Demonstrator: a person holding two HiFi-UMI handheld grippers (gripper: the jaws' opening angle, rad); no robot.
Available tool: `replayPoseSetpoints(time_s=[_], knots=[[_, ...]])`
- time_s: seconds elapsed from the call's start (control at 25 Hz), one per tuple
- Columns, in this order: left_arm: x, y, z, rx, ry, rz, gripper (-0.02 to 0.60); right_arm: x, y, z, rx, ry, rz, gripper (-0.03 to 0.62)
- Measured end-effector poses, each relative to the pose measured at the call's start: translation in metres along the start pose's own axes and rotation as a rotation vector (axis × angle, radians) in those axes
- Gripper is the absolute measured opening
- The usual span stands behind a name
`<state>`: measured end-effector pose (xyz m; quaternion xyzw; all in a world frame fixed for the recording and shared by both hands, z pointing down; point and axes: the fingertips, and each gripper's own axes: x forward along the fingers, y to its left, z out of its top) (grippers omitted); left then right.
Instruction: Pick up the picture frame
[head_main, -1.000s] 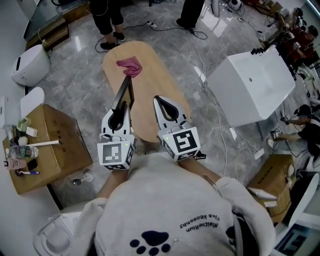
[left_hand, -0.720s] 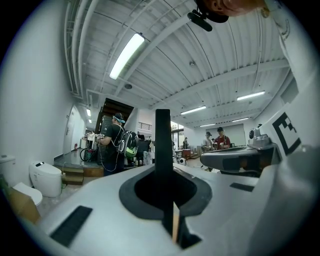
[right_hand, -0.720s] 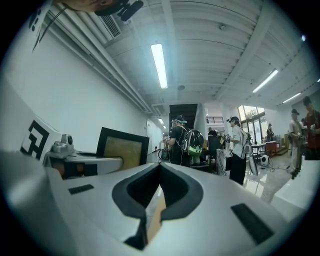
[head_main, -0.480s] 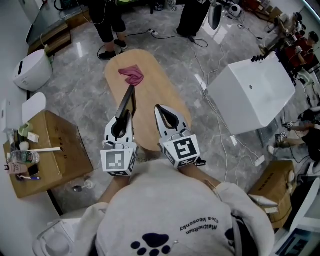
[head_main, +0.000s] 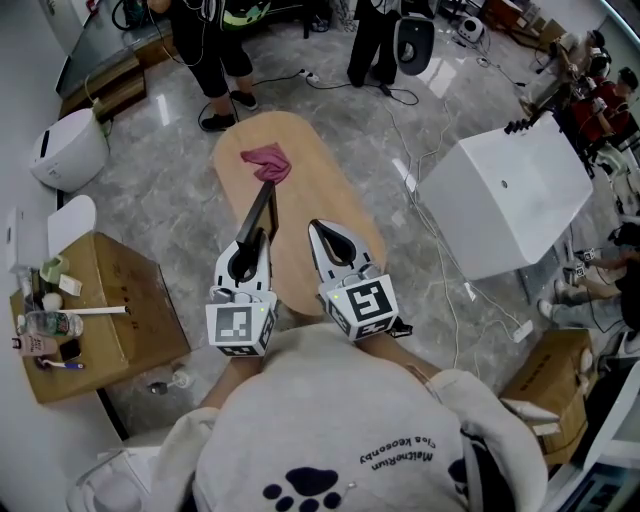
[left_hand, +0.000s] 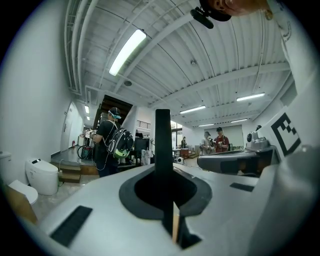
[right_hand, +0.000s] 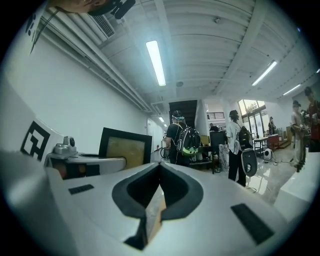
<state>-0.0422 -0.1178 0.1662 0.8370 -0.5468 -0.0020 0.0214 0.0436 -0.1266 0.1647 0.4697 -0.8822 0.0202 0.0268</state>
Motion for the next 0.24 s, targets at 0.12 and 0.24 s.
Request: replayPoseSetpoints(time_s=[0.12, 0.24], knots=[[0.0028, 0.0006, 0.0, -0.004, 0.0, -0.002, 0.017, 0.002, -0.0015, 0.0001, 0.001, -0.001, 0.003, 0.008], [0.0045, -0.0007, 0.0, -0.006, 0.004, -0.008, 0.017, 0.0023, -0.0035, 0.0003, 0.007, -0.001, 0.002, 0.008]])
